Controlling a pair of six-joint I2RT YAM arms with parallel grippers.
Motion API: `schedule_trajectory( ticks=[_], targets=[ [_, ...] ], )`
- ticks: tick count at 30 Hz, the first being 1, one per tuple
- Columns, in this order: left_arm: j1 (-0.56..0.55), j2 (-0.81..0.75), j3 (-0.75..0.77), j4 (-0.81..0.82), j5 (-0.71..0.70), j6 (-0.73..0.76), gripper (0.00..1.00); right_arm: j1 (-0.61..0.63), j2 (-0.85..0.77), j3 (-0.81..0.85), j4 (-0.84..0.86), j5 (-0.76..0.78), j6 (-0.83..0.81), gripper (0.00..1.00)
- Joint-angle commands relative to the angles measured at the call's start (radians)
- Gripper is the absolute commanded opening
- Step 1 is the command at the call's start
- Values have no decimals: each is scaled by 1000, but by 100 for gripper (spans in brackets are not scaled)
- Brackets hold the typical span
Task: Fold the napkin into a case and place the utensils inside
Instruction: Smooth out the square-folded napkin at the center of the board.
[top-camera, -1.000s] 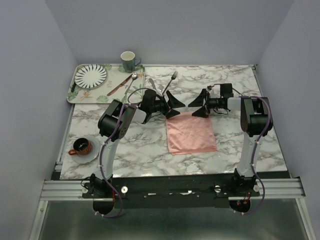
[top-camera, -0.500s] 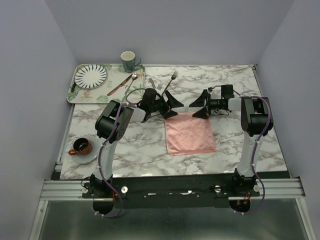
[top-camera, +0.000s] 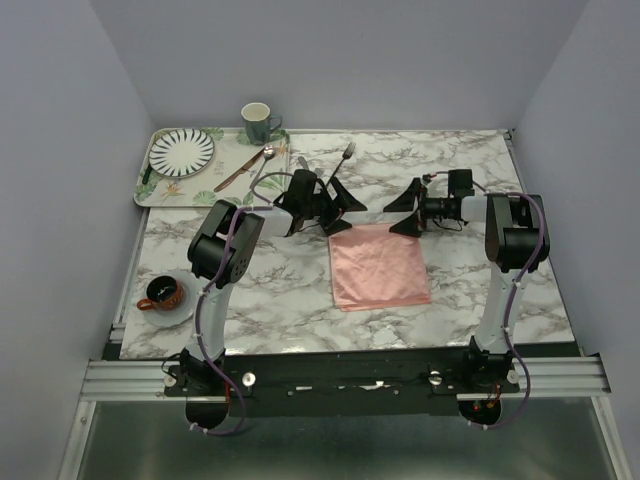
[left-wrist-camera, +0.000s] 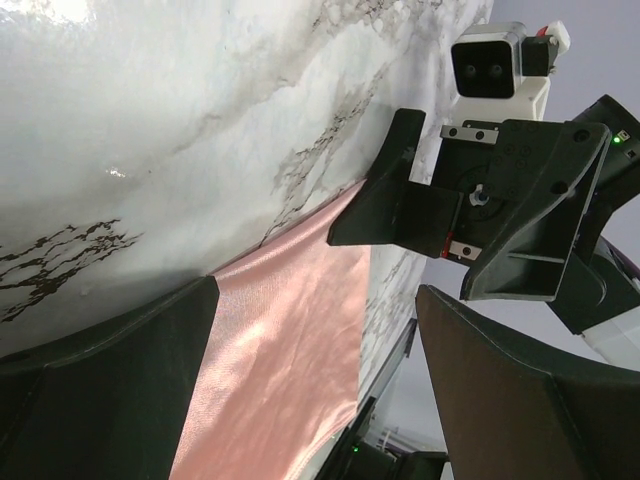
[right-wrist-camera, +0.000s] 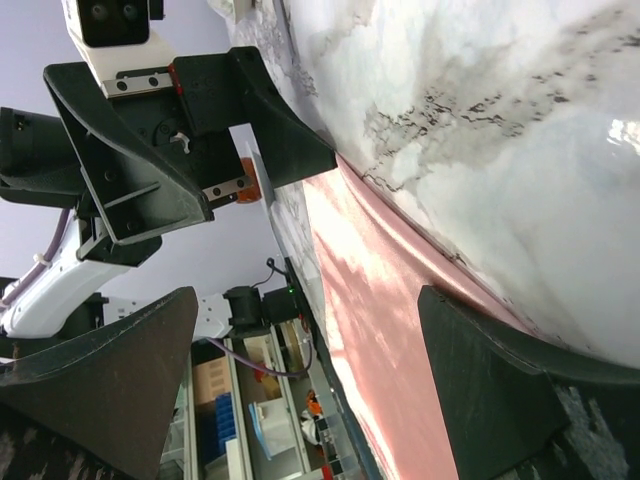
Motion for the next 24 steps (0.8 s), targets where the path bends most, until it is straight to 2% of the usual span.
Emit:
schedule_trajectory(
  ticks=[1, 6, 13, 18, 24],
  targets=[
    [16, 35, -46, -193, -129, 71, 99, -19, 31, -7, -127, 76, -47, 100],
    [14, 35, -43, -126, -92, 89, 99, -18, -7, 18, -180, 54, -116, 100],
    [8, 28, -16, -72, -58, 104, 99, -13, -183, -36, -317, -11, -223, 100],
    [-3, -11, -26, -3, -37, 107, 99, 5, -302, -123, -524, -16, -370, 100],
    [-13, -56, -23, 21, -35, 118, 99, 32, -300, -214, -710, 7, -570, 100]
  ],
)
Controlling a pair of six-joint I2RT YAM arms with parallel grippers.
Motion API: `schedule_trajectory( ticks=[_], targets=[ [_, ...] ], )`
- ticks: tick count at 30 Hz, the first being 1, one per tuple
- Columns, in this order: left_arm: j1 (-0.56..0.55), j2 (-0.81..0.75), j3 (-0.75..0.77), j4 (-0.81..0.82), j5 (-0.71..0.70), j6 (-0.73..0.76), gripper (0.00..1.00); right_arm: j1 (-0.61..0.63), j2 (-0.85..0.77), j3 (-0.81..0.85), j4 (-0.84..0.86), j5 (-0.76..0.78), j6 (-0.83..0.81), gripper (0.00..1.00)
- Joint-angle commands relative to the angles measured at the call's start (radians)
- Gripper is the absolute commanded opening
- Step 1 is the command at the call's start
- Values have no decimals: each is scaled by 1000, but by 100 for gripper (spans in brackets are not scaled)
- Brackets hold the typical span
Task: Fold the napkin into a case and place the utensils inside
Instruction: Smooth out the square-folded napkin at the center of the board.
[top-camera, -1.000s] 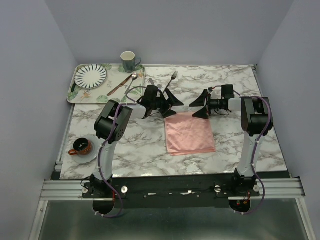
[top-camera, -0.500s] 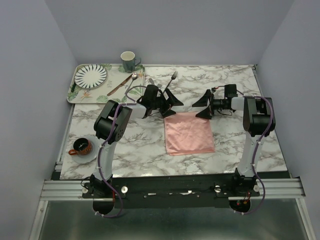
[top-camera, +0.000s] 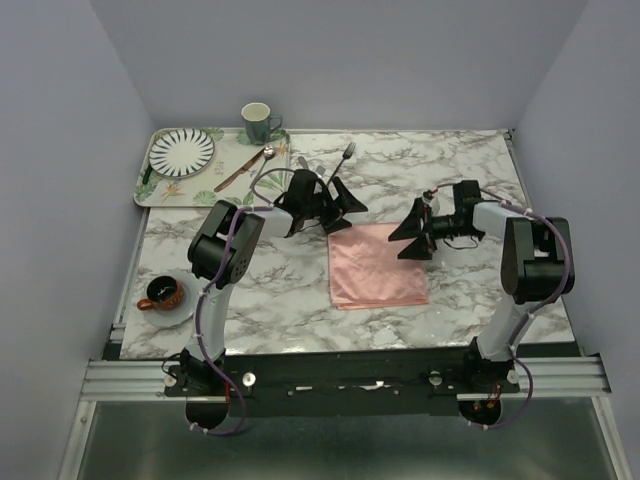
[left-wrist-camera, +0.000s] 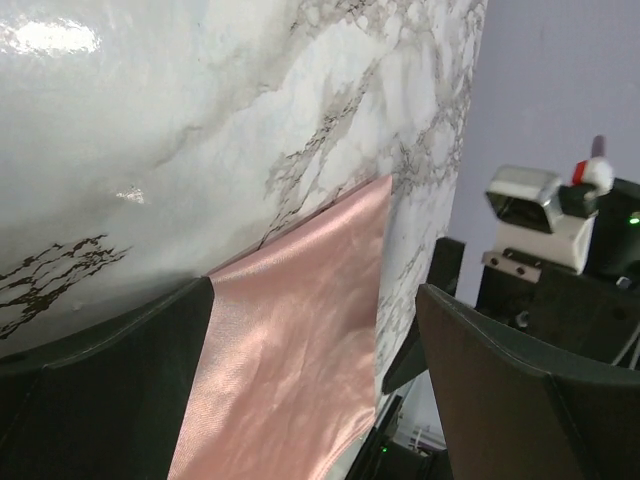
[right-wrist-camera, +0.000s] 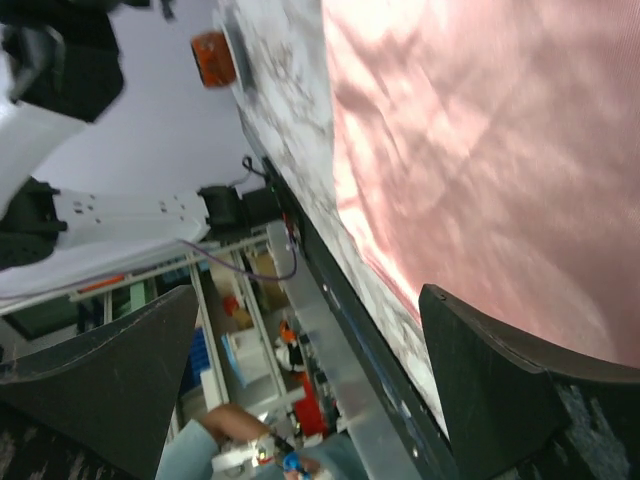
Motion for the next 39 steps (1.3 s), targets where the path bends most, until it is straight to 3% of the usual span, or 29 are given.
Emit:
schedule_trajectory(
  ticks=[1, 9, 15, 26, 31, 35, 38, 39],
  targets=[
    [-8, -59, -18, -16, -44, 54, 99, 27, 38, -58, -234, 18, -212, 100],
    [-37, -99, -47, -27, -48, 108, 99, 25, 142, -57, -382, 92, -375, 100],
    [-38, -79, -54, -7, -45, 128, 99, 25, 207, -38, -394, 135, -396, 100],
    [15, -99, -175, -64, -99, 157, 99, 27, 153, 68, -518, 280, -540, 100],
    [18, -188, -252, -75, -72, 174, 99, 30, 158, 172, -627, 232, -686, 100],
    [14, -273, -292, -72, -48, 194, 99, 33, 114, 264, -701, 250, -729, 93],
    [14, -369, -289, -123, -56, 339, 99, 34, 51, 267, -693, 350, -706, 82],
    [14, -417, -283, -181, -77, 452, 99, 34, 2, 240, -676, 392, -676, 80]
  ],
)
